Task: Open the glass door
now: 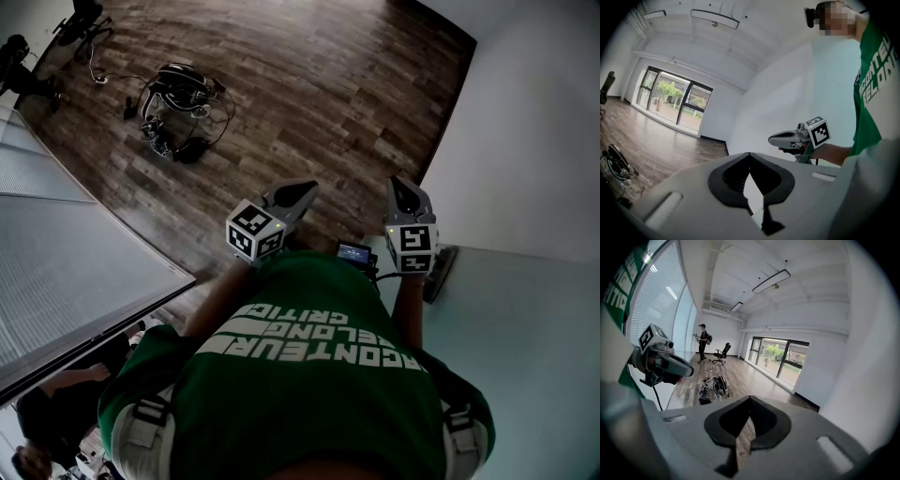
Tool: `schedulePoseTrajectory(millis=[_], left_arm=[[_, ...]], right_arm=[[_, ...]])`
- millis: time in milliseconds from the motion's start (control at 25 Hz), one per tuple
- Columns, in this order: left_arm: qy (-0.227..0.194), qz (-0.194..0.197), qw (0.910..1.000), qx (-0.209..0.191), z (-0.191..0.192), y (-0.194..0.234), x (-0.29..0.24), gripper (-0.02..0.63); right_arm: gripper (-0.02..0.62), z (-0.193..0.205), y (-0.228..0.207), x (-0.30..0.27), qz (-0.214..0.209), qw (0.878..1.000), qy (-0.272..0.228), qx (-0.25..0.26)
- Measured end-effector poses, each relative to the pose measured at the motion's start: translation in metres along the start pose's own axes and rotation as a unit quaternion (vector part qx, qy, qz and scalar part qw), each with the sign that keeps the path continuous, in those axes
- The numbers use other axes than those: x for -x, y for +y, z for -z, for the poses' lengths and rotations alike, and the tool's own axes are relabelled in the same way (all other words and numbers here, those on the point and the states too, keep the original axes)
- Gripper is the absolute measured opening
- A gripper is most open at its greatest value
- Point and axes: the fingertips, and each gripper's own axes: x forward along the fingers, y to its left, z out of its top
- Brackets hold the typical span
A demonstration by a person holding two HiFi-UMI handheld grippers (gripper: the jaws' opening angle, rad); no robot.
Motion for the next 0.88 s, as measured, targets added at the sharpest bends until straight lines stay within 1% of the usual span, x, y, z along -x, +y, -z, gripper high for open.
schedulePoseTrajectory(millis=[240,880], left_arm=[[0.001,0.006,1.0,-0.003,-0.0029,-0.0031,-0.0026,0.011],[0.003,0.006,1.0,-0.002,-0.0003,-0.0047,-0.0023,0.011]], right_arm=[[-0.008,-0.0014,0.0021,0.0005,-0.003,1.0,-0.001,-0.003],[-0.008,0.0051,0.0048,0.0029,-0.005,1.0,0.008,-0.003]])
